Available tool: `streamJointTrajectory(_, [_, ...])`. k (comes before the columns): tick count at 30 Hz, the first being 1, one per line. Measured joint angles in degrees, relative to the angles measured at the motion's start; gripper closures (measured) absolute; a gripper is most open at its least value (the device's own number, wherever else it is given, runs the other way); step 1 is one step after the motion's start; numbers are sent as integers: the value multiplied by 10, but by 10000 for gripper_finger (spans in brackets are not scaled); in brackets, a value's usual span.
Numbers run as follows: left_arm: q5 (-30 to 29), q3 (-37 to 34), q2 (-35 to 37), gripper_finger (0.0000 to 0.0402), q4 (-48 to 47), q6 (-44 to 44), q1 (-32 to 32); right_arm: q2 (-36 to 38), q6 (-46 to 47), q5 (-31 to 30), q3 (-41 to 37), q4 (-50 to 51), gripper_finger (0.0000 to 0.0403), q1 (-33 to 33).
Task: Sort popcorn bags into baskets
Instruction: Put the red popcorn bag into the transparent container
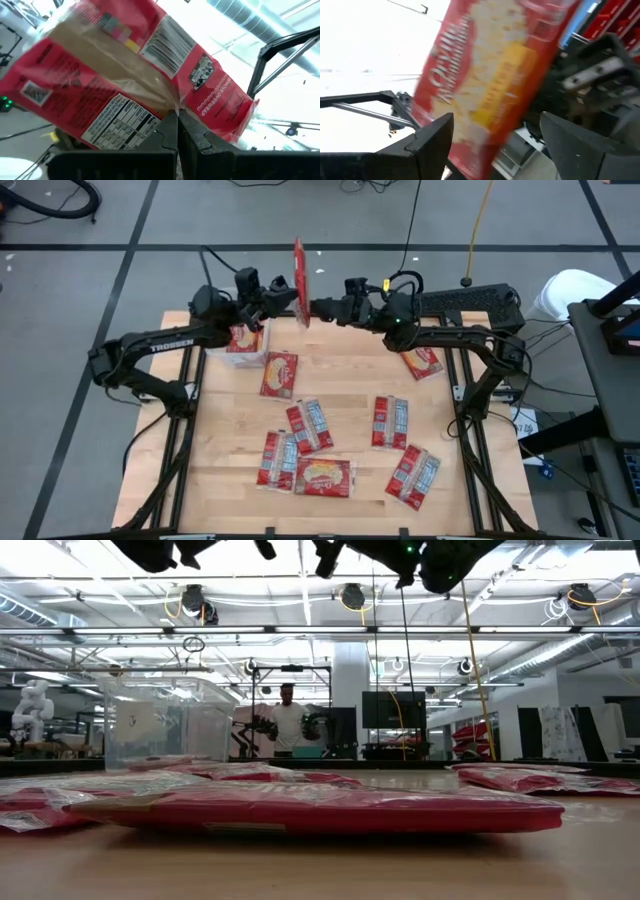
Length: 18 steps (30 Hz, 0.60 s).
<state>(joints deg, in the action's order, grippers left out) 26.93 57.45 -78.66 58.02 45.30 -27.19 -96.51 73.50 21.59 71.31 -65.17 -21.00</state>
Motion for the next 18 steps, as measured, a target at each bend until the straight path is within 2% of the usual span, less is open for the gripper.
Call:
streamJointTrajectory(8, [0,0,-13,401,-8,-28,0,-1,4,12,0,0,161,-4])
streamJointTrajectory(18, [18,0,-13,401,-9,-57,-7,-1,-12,11,0,-6,279,-4])
